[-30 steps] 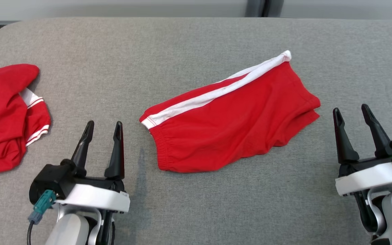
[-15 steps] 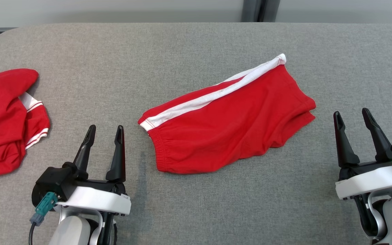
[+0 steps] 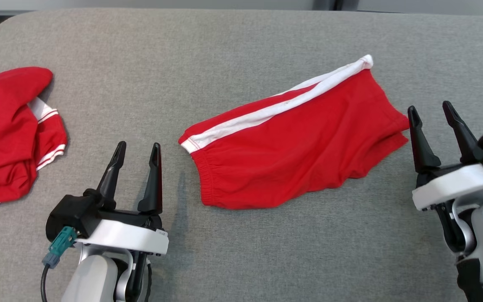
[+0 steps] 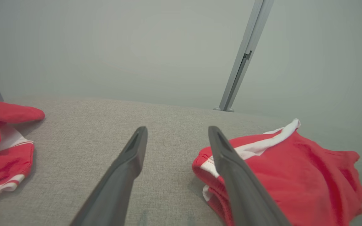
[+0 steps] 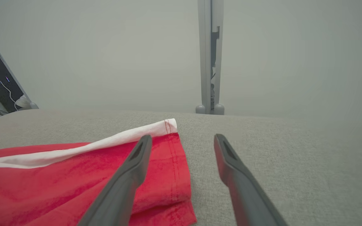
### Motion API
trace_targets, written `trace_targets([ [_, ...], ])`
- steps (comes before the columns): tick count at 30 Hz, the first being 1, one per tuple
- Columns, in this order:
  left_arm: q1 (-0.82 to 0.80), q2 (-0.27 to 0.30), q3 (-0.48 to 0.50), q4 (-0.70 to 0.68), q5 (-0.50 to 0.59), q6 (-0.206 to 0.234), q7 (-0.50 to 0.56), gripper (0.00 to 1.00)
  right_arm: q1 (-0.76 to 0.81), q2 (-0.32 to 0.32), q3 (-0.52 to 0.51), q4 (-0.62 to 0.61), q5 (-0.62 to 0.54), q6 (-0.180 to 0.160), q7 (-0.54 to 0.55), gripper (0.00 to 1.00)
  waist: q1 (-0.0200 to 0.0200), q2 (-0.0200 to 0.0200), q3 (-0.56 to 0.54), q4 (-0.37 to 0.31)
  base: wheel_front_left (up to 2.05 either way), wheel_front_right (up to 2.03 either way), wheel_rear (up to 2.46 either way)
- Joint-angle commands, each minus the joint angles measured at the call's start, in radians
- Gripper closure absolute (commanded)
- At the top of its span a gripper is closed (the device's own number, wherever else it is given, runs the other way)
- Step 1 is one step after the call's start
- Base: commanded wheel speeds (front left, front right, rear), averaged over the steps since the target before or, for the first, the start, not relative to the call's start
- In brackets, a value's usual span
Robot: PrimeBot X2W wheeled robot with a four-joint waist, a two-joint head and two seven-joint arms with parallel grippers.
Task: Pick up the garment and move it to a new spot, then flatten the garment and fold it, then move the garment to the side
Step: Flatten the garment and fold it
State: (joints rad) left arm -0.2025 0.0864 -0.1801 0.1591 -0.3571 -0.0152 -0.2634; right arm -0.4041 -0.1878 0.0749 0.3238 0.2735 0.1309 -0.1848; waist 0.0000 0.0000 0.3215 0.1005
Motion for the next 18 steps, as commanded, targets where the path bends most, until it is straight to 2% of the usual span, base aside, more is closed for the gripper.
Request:
trace_targets([
  [1,-0.019,0.002,0.001,-0.001,0.008,-0.006,-0.002,0.0,-0.027,-0.011,0.006,0.034,0.011,0.0,-0.001,0.0,0.0,0.0,0.016,0.017,0.0,0.0,0.0],
  [9,-0.035,-0.017,0.007,0.005,0.018,-0.02,-0.002,0.0,-0.114,0.002,0.037,0.27,0.042,0.0,0.009,0.0,0.0,0.0,0.042,0.047,0.0,0.0,0.0],
  [16,-0.034,-0.022,0.014,0.015,0.025,-0.03,-0.002,0.0,-0.122,0.019,0.072,0.409,0.072,0.0,0.032,0.0,0.0,0.0,0.044,0.048,0.0,0.0,0.0],
  [17,-0.034,-0.023,0.015,0.015,0.026,-0.029,-0.002,0.0,-0.119,0.022,0.08,0.426,0.08,0.0,0.041,0.04,0.0,0.0,0.043,0.047,0.0,0.0,0.0],
  [18,-0.033,-0.024,0.017,0.015,0.028,-0.03,-0.002,0.0,-0.116,0.024,0.088,0.444,0.088,0.0,0.048,0.24,0.0,0.0,0.043,0.044,0.0,0.0,0.0],
])
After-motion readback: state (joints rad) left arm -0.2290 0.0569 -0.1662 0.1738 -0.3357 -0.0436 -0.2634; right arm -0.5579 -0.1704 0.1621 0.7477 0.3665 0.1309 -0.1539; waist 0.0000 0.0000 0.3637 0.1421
